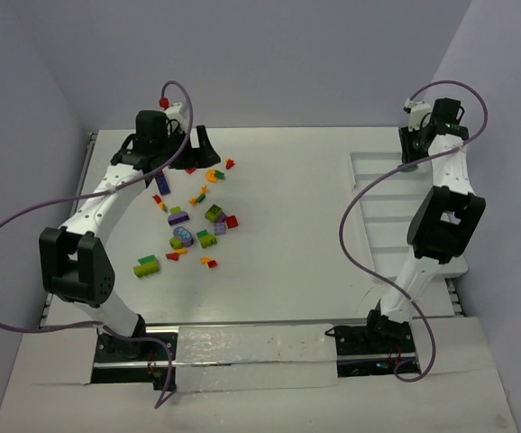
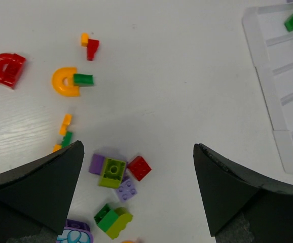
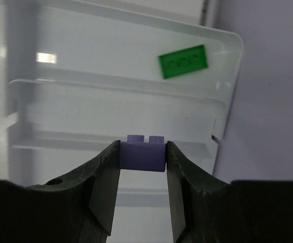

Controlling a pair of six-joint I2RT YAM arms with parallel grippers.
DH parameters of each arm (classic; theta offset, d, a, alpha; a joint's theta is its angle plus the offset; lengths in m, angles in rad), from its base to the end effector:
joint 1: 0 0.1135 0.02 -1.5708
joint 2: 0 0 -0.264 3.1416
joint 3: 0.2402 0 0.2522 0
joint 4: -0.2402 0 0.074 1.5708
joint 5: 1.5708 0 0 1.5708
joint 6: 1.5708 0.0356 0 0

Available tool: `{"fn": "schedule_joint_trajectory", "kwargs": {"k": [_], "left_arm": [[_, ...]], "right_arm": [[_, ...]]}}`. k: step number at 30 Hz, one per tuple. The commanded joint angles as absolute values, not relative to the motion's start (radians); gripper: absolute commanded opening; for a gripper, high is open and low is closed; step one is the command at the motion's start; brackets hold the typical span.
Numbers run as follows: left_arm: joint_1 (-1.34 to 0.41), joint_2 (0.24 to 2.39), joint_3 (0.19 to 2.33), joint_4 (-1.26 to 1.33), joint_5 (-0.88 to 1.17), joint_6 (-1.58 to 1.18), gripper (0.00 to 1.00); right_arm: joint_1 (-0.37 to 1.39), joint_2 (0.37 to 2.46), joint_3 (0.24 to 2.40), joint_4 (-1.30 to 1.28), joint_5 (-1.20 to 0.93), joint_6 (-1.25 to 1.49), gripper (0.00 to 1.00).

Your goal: Sort the legos into containers by color

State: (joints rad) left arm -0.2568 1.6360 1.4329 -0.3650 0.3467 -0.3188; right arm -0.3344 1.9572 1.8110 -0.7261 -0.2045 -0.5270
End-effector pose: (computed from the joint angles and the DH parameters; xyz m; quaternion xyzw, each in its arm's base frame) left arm 0.3643 -0.1082 0.3285 0.0561 0.8659 -0.2794 0.4110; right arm 0.4185 -0.1378 0.2983 -0.1246 0.9270 -0.0550 0.3494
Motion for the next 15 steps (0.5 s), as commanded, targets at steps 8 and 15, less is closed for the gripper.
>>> {"fn": "schedule_joint_trajectory", "kwargs": {"k": [8, 15], "left_arm": [[-0.25, 1.7, 1.542, -0.443, 0.238, -0.249, 0.99], [-0.25, 1.761, 1.626, -0.538, 0.239, -0.177, 0.99]], "right_arm": [[-0.363, 2.17, 1.973, -0.718, 0.04, -0.504, 0.12], [-0.375, 2.242, 2.003, -0.698, 0.119, -0.509, 0.15]]}}
